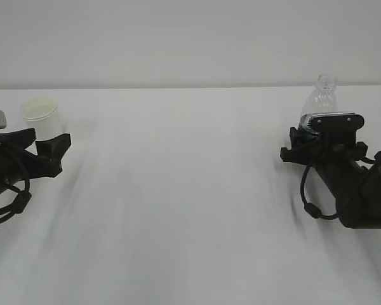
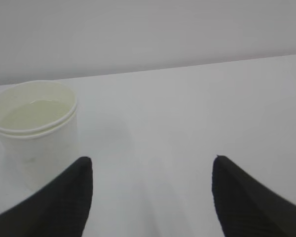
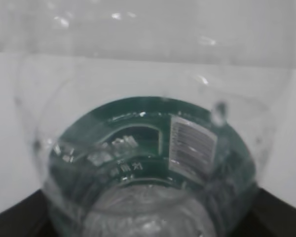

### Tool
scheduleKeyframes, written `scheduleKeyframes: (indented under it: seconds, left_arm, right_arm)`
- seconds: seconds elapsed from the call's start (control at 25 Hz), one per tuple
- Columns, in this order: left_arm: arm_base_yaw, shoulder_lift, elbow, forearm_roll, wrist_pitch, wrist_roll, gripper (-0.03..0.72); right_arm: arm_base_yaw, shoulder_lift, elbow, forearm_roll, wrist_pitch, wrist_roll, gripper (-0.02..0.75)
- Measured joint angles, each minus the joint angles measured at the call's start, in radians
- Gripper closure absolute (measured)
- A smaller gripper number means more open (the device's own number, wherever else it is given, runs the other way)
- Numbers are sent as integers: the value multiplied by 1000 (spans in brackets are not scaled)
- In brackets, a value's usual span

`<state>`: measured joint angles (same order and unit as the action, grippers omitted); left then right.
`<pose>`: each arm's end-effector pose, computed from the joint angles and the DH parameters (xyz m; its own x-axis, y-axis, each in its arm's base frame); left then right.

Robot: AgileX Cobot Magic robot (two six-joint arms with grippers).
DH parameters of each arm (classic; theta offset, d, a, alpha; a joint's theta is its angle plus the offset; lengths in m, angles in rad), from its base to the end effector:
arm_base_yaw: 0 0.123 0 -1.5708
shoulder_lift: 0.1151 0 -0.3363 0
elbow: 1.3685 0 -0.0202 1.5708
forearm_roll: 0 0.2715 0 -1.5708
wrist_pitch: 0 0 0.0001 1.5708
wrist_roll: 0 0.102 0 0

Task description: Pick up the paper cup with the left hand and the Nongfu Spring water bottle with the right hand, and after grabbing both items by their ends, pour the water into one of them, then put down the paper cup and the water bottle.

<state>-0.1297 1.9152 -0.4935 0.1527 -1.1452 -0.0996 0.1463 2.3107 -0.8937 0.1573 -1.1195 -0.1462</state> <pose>0.3268 -0.0569 0.1456 -0.2003 -0.0100 -0.9797 0.2558 0.9647 -0.0621 0.4342 0.0495 0.0632 -0.2100 -0.1081 -0.9717 -0.0243 0.9941 -0.1053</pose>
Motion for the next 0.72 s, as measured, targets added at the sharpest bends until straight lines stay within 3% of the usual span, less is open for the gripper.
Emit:
scheduleKeyframes:
  seconds: [0.48,0.72]
  left_arm:
    - [-1,-2,0,-2,0,0,153]
    - [-1,-2,0,-5,0,0,154]
  right_arm:
    - [0,14,8,-4,-44,2,236]
    - [0,9,49,-8,-58,4,200]
